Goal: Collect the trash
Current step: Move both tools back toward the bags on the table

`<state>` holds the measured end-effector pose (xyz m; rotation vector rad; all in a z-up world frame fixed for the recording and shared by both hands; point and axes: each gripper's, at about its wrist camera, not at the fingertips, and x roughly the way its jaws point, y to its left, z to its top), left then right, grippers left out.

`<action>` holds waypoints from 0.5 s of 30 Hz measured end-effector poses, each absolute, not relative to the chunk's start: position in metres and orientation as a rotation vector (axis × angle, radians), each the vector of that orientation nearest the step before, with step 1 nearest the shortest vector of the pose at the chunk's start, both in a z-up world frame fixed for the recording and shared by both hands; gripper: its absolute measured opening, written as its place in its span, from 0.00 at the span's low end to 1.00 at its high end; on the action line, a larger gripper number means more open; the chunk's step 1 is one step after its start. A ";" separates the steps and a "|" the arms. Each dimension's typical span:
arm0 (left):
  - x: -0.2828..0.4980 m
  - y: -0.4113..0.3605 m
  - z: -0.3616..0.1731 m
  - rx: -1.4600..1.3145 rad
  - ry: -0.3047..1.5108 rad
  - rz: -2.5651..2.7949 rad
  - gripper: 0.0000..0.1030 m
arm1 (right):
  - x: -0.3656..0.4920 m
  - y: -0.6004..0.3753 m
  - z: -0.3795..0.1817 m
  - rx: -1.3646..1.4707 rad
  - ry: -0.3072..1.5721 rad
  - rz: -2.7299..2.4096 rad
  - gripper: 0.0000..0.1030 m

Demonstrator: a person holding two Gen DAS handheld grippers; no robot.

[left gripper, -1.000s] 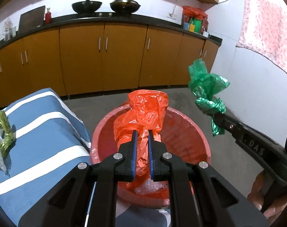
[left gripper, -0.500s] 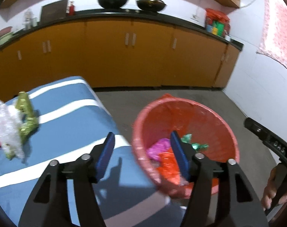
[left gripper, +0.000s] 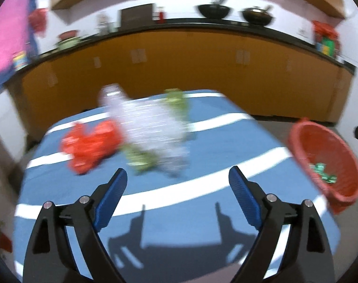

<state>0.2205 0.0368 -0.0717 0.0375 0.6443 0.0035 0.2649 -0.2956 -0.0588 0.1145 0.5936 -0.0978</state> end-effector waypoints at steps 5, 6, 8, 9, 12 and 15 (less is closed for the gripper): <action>0.215 0.112 -0.078 0.002 0.646 0.182 0.85 | 0.284 -0.230 -0.066 0.117 0.653 0.075 0.89; 0.214 0.119 -0.079 -0.004 0.644 0.198 0.85 | 0.287 -0.217 -0.068 0.113 0.659 0.102 0.89; 0.213 0.141 -0.081 -0.017 0.632 0.238 0.85 | 0.294 -0.188 -0.068 0.096 0.662 0.159 0.89; 0.213 0.149 -0.082 -0.019 0.628 0.254 0.85 | 0.297 -0.174 -0.069 0.086 0.661 0.189 0.89; 0.213 0.171 -0.082 -0.031 0.614 0.286 0.87 | 0.304 -0.130 -0.067 0.052 0.652 0.263 0.88; 0.213 0.184 -0.082 -0.039 0.596 0.301 0.88 | 0.314 -0.092 -0.065 0.032 0.649 0.326 0.83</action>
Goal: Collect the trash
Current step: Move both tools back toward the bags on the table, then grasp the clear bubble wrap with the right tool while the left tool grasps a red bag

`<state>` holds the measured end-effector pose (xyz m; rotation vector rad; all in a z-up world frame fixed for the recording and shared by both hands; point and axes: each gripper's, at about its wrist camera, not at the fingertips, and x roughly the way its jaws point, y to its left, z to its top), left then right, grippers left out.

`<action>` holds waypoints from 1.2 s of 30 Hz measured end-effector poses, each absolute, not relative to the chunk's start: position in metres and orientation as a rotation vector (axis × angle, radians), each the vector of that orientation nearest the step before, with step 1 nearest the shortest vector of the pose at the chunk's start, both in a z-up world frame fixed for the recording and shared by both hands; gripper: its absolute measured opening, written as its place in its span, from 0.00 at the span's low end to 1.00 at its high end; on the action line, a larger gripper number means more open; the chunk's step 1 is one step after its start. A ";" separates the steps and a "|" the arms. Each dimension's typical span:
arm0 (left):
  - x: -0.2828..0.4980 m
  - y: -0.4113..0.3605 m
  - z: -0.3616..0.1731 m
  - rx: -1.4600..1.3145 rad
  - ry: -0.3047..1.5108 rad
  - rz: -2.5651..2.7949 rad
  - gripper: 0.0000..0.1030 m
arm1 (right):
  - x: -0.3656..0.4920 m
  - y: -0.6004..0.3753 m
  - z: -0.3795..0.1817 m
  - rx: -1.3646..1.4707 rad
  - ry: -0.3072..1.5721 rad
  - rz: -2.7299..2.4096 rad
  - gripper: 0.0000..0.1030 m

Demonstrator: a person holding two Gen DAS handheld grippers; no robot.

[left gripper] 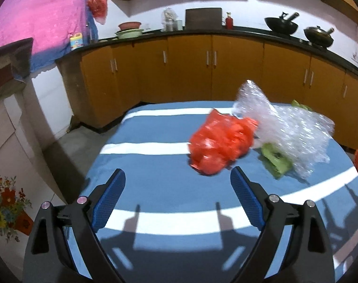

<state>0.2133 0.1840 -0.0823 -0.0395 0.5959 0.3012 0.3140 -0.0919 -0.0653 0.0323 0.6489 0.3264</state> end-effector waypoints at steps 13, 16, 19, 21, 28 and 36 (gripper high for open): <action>0.245 0.200 -0.078 -0.051 0.584 0.240 0.89 | 0.367 -0.014 -0.081 -0.036 0.690 0.321 0.70; 0.249 0.202 -0.078 -0.058 0.584 0.235 0.89 | 0.375 -0.017 -0.091 -0.041 0.725 0.311 0.49; 0.252 0.204 -0.081 -0.070 0.588 0.234 0.89 | 0.382 -0.020 -0.102 -0.033 0.768 0.307 0.16; 0.254 0.203 -0.082 -0.081 0.587 0.224 0.89 | 0.376 -0.025 -0.101 -0.009 0.748 0.324 0.13; 0.260 0.192 -0.084 -0.061 0.584 0.203 0.89 | 0.349 -0.055 -0.079 0.082 0.645 0.340 0.10; 0.277 0.188 -0.085 -0.046 0.604 0.204 0.89 | 0.331 -0.090 -0.065 0.113 0.572 0.250 0.10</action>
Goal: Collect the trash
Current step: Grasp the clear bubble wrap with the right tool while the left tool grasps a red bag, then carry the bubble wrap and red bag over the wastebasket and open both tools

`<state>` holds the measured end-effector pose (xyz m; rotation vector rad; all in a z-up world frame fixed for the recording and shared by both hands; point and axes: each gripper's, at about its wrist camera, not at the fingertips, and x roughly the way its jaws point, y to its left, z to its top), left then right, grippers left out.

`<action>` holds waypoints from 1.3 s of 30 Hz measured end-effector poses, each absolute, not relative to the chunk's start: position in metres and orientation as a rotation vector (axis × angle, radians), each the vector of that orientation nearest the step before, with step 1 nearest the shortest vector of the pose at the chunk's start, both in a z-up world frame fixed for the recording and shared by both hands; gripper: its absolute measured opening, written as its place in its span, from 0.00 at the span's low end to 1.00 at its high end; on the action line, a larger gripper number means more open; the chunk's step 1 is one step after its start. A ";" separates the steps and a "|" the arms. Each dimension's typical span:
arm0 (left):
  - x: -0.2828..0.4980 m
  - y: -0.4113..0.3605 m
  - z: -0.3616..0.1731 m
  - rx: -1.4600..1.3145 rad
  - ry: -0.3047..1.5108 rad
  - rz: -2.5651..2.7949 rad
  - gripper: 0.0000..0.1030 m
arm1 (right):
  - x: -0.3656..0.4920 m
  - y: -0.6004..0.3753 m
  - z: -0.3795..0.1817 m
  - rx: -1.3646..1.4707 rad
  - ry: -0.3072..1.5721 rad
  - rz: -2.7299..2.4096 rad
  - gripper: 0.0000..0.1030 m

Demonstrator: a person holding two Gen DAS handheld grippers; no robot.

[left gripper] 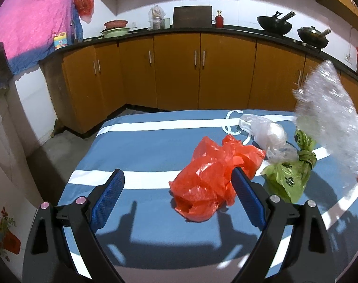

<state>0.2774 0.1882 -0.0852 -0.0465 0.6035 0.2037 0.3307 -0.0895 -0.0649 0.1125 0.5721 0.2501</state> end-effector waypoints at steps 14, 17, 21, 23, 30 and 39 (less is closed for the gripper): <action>0.300 0.181 -0.097 -0.065 0.719 0.122 0.19 | 0.330 -0.134 -0.082 0.156 0.630 0.137 0.10; 0.293 0.180 -0.095 -0.056 0.716 0.125 0.11 | 0.324 -0.137 -0.080 0.162 0.626 0.138 0.10; 0.280 0.184 -0.088 -0.062 0.705 0.142 0.10 | 0.317 -0.143 -0.076 0.177 0.620 0.141 0.10; 0.273 0.187 -0.083 -0.072 0.695 0.151 0.10 | 0.313 -0.146 -0.073 0.187 0.616 0.143 0.10; 0.249 0.190 -0.056 -0.084 0.642 0.165 0.10 | 0.298 -0.158 -0.059 0.224 0.600 0.142 0.10; 0.232 0.159 -0.019 -0.093 0.585 0.129 0.10 | 0.269 -0.179 -0.032 0.237 0.535 0.121 0.10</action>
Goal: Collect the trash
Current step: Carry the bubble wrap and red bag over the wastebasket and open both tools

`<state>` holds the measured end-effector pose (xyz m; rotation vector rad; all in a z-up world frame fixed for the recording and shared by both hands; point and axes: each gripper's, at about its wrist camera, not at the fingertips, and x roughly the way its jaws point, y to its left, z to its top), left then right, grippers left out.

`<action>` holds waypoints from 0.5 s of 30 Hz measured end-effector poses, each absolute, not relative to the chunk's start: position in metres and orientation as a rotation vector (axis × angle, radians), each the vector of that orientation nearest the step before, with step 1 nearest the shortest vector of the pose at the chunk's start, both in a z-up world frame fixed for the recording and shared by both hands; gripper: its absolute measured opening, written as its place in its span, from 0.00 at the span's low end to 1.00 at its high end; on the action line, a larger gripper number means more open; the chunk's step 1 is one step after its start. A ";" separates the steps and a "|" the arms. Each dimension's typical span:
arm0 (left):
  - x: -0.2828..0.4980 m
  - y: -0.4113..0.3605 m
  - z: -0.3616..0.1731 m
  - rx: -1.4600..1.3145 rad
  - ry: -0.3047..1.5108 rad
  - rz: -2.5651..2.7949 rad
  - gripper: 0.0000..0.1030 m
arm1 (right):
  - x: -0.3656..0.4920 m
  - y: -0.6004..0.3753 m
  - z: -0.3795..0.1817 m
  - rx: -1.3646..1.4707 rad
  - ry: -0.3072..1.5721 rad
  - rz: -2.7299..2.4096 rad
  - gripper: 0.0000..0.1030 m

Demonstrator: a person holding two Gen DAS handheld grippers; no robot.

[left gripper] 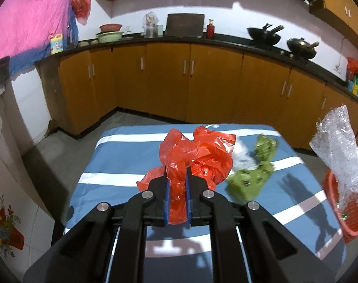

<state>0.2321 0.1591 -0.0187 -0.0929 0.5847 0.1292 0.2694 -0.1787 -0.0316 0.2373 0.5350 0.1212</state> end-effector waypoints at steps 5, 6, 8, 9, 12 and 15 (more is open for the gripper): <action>0.226 0.131 -0.002 -0.088 0.557 0.075 0.10 | 0.253 -0.205 -0.018 0.248 0.503 0.081 0.10; 0.225 0.123 0.002 -0.086 0.552 0.061 0.10 | 0.251 -0.210 -0.017 0.249 0.499 0.071 0.10; 0.223 0.112 0.006 -0.085 0.547 0.039 0.10 | 0.245 -0.222 -0.014 0.254 0.492 0.049 0.10; 0.222 0.107 0.007 -0.086 0.545 0.030 0.10 | 0.243 -0.229 -0.013 0.257 0.489 0.039 0.10; 0.219 0.088 0.012 -0.081 0.536 -0.008 0.10 | 0.236 -0.246 -0.010 0.263 0.479 0.005 0.10; 0.216 0.068 0.016 -0.066 0.528 -0.042 0.10 | 0.229 -0.263 -0.009 0.271 0.471 -0.025 0.10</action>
